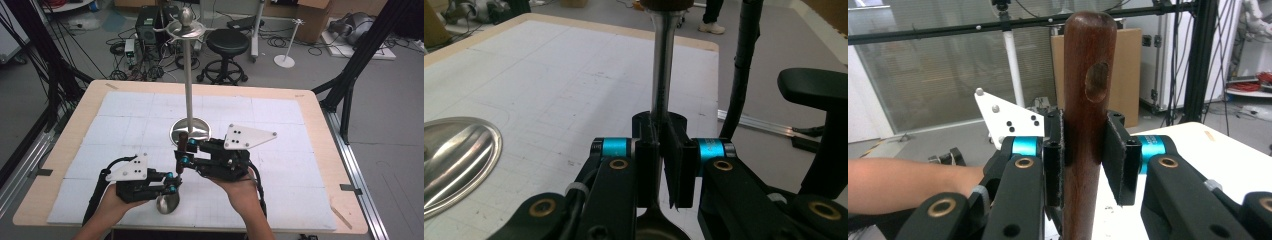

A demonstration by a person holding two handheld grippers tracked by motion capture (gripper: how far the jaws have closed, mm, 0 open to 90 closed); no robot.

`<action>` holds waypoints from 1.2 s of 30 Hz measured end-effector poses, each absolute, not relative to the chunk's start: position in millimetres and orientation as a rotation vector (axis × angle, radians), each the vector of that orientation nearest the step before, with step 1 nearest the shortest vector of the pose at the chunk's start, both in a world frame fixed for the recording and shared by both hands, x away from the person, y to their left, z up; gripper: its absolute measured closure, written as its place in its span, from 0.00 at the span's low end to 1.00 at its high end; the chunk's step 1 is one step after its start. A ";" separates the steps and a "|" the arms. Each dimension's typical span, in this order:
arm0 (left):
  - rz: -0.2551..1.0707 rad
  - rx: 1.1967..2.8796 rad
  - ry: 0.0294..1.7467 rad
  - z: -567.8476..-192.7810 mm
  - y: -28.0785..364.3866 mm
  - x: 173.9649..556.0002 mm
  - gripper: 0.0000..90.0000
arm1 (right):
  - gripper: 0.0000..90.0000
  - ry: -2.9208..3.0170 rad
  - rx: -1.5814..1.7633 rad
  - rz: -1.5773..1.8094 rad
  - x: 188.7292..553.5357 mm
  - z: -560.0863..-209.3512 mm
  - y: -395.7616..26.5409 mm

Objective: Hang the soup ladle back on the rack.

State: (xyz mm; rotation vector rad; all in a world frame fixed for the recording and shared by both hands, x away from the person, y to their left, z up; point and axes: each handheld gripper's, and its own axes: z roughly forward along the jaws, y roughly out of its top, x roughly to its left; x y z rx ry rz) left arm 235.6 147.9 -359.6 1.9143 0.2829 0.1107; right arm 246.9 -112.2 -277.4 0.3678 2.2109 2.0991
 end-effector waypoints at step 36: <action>-0.039 1.771 0.205 -364.0 141.0 242.2 0.62 | 0.81 2.339 0.141 2.166 256.4 -269.3 -113.2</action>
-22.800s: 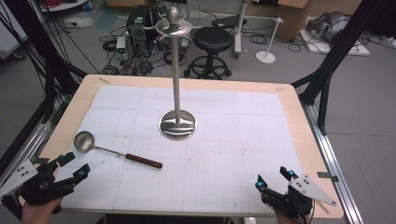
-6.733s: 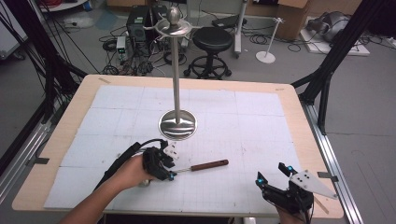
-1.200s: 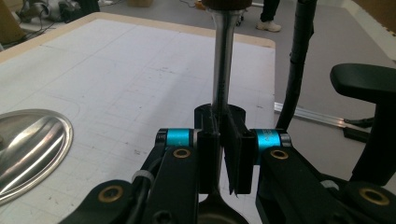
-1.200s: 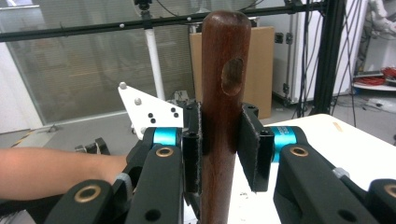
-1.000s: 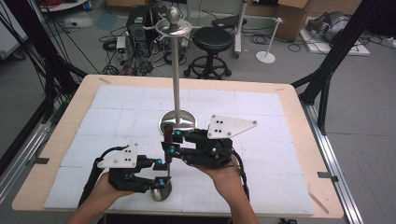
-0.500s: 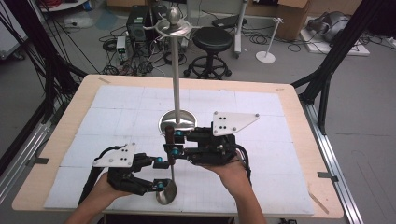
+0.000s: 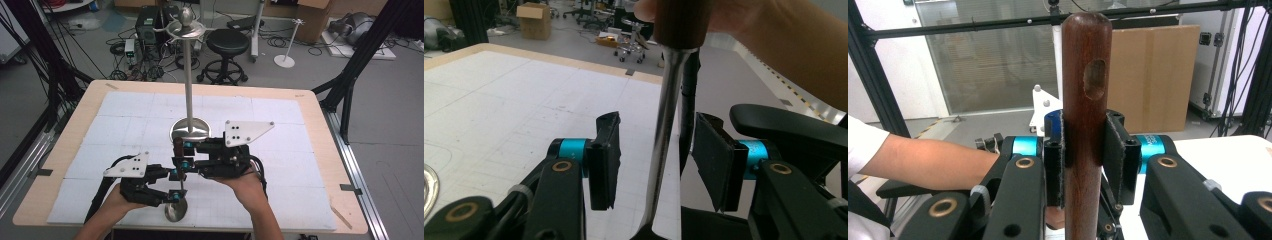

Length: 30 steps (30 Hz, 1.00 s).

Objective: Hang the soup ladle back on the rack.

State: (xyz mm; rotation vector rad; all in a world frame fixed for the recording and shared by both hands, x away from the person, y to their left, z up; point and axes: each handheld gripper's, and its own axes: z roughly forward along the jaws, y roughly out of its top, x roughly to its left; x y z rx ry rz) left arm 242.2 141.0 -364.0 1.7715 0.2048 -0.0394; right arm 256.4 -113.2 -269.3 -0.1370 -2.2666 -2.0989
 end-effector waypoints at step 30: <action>0.072 1.793 0.277 -366.2 142.4 237.5 0.93 | 0.48 -2.204 -0.363 -2.261 249.5 -268.2 -126.4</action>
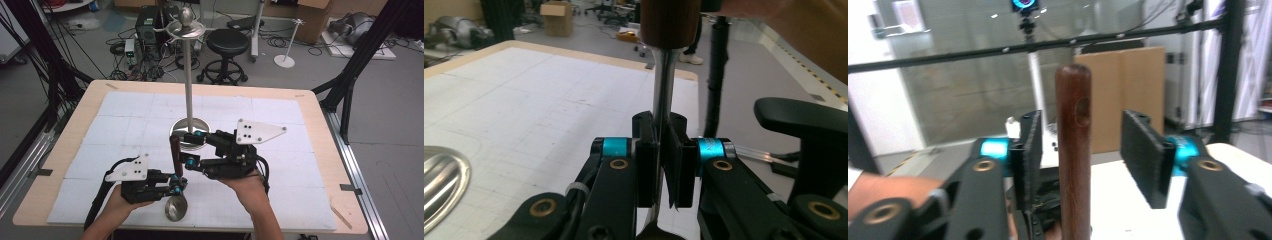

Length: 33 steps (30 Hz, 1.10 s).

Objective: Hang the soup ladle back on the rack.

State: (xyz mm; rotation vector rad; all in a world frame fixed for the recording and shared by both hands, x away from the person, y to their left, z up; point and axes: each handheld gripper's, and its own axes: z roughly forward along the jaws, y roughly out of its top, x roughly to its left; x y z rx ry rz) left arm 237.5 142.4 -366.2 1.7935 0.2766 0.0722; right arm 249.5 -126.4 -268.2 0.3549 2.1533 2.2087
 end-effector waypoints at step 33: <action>0.256 1.820 0.473 -359.1 137.3 234.1 0.93 | 0.50 2.119 0.584 1.884 235.2 -283.6 -92.6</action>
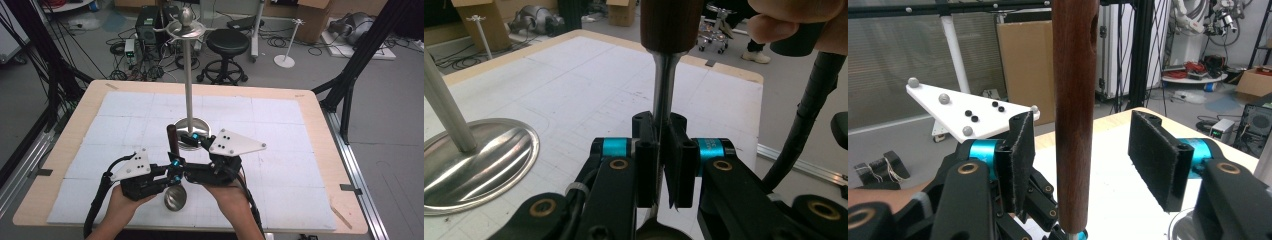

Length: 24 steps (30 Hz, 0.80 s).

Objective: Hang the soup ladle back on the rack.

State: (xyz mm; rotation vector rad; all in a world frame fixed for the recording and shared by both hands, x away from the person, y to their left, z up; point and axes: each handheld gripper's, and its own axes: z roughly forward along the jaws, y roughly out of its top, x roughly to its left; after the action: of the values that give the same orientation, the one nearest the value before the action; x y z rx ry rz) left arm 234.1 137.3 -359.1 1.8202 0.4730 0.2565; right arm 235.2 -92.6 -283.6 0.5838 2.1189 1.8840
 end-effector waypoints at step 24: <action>0.254 1.806 0.472 -357.8 136.2 232.6 0.93 | 0.81 2.129 0.564 1.888 235.2 -283.4 -89.2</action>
State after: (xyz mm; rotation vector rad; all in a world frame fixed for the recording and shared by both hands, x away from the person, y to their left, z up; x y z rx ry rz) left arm 232.6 136.2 -357.8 1.8057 0.4717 0.2536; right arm 235.2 -89.2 -283.4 0.5638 2.1287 1.8877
